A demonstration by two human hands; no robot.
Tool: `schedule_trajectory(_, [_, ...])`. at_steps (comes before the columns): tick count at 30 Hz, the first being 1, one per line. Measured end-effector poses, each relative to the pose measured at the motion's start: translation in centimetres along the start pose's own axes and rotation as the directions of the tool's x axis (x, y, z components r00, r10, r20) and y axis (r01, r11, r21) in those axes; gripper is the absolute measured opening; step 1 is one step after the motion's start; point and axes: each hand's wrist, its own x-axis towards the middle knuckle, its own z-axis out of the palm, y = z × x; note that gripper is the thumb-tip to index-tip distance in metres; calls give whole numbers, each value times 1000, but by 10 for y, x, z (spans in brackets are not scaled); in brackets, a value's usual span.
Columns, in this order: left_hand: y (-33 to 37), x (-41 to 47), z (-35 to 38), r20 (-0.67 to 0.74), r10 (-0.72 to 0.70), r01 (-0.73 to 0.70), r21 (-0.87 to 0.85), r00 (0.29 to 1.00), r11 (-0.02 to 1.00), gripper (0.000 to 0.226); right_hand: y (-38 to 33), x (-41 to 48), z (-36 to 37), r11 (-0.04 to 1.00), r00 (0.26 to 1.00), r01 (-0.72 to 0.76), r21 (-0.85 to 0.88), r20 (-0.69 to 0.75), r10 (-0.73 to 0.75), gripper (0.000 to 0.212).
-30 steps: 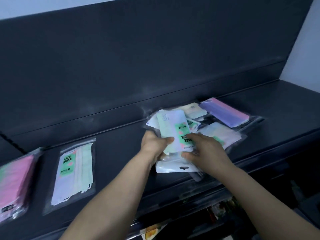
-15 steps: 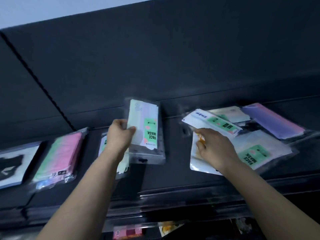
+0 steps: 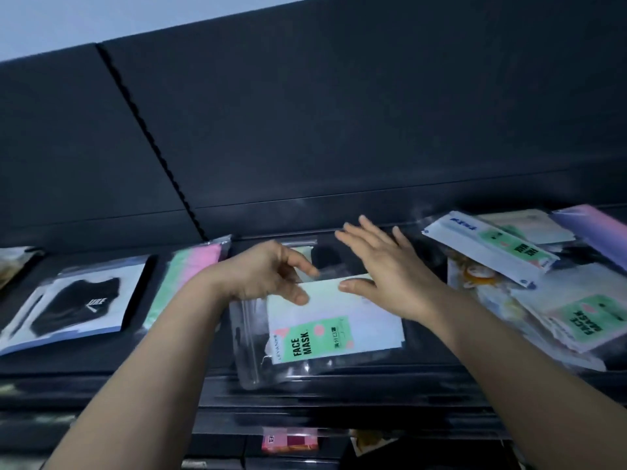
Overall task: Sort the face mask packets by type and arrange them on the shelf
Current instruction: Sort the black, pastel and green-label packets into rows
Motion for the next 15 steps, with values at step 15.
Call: schedule_trajectory(15, [-32, 12, 21, -352, -295, 12, -624, 888, 781, 45, -28, 31, 36, 470, 851, -366, 803, 84, 518, 20])
